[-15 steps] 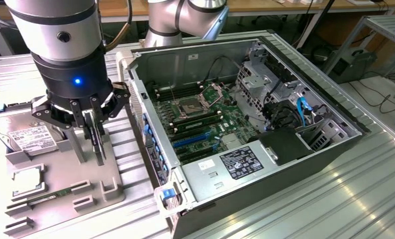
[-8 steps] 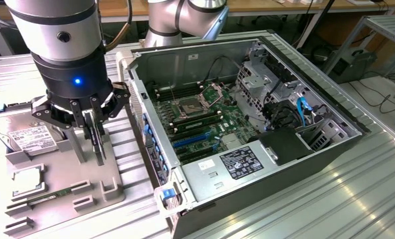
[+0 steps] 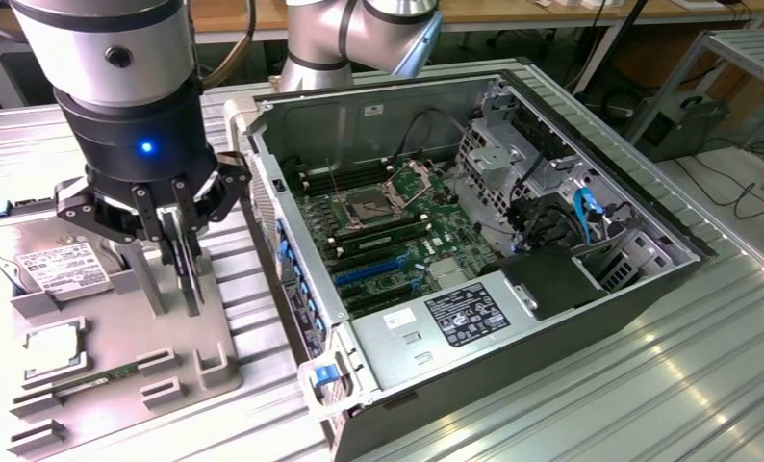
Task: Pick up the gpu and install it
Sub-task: 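Pick up the gpu and move the gpu toward the slot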
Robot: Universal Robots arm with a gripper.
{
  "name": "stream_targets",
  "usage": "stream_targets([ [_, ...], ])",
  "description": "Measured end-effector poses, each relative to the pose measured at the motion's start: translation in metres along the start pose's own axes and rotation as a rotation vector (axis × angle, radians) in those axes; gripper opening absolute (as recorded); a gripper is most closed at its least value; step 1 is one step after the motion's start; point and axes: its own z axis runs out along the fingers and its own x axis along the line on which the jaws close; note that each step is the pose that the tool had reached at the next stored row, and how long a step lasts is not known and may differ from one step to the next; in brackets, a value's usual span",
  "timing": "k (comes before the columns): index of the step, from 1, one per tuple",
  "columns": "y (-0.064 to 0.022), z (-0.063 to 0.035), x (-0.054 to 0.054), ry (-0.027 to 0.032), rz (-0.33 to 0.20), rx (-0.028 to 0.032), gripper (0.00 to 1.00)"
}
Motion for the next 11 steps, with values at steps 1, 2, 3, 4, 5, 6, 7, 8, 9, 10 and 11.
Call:
stream_targets([
  [1, 0.0001, -0.0022, 0.0, 0.0, 0.0, 0.0, 0.27],
  [2, 0.0002, -0.005, 0.0, 0.0001, 0.0, 0.0, 0.27],
  [3, 0.0003, -0.0075, 0.0, 0.0001, 0.0, 0.0001, 0.27],
  [4, 0.0004, -0.0102, 0.0, 0.0, 0.0, 0.0, 0.27],
  [5, 0.0006, -0.013, 0.0, 0.0, 0.0, 0.0001, 0.27],
  [6, 0.0007, -0.0155, 0.0, 0.0, 0.0, 0.0, 0.27],
  [7, 0.0009, -0.0202, 0.0, 0.0001, 0.0, 0.0001, 0.27],
  [8, 0.001, -0.0239, 0.0, 0.0, 0.0, 0.0, 0.27],
  [9, 0.0011, -0.0264, 0.0, 0.0, 0.0, 0.0, 0.27],
  [10, 0.0012, -0.0285, 0.0, 0.0001, 0.0, 0.0, 0.27],
  [11, 0.0013, -0.031, 0.0, 0.0, 0.0, 0.0, 0.27],
])
